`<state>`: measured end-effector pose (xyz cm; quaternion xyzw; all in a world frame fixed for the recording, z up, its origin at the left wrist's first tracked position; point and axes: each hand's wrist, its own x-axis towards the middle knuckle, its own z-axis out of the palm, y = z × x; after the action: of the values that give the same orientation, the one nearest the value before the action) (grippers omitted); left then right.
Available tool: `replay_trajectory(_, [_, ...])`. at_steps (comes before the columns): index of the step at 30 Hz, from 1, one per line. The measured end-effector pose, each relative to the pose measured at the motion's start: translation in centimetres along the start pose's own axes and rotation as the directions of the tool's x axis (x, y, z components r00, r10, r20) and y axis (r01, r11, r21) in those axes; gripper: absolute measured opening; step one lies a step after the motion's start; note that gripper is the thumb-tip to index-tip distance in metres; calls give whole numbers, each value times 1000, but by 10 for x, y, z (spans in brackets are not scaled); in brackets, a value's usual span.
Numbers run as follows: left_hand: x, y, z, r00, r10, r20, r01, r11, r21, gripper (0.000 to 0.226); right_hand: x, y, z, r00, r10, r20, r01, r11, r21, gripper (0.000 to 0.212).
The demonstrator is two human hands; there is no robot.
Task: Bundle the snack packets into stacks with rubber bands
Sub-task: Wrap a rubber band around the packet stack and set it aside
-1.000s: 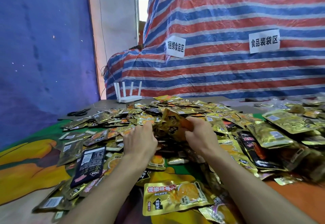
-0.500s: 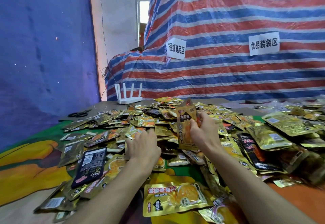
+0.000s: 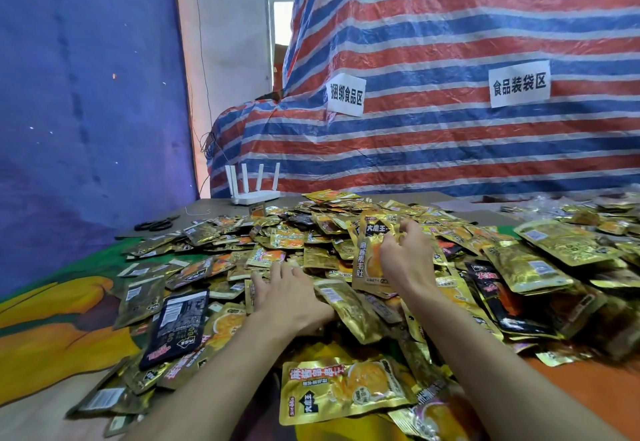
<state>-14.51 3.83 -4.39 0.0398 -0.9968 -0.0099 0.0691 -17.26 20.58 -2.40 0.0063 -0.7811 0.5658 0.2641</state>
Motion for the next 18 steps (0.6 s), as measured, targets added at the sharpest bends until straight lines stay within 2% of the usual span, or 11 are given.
replay_trajectory(2, [1,-1,-1,999,38,-23,-39,998,-42,76,-1,0,0,1000,8,15,-8,1000,0,42])
replay_trajectory(5, [1,-6,-2,993,105,-57,-114,976,-184,80,-1,-1,-1,1000,22,22,-22,1000,-11,44])
replay_trajectory(9, [2,-12,-9,969,177,-170,-208,960,-186,51,-1,0,1,998,37,50,-35,999,-41,46])
replay_trajectory(11, [0,-15,-14,958,203,-201,-242,951,-195,48,-1,0,1,998,39,48,-38,999,-33,45])
replay_trajectory(14, [-3,-20,-19,915,291,-278,-344,924,-165,54,1,1,1,998,42,43,-41,999,-11,44])
replay_trajectory(18, [-4,-19,-21,855,360,-373,-467,847,-253,33,1,3,2,997,42,58,-41,999,-11,48])
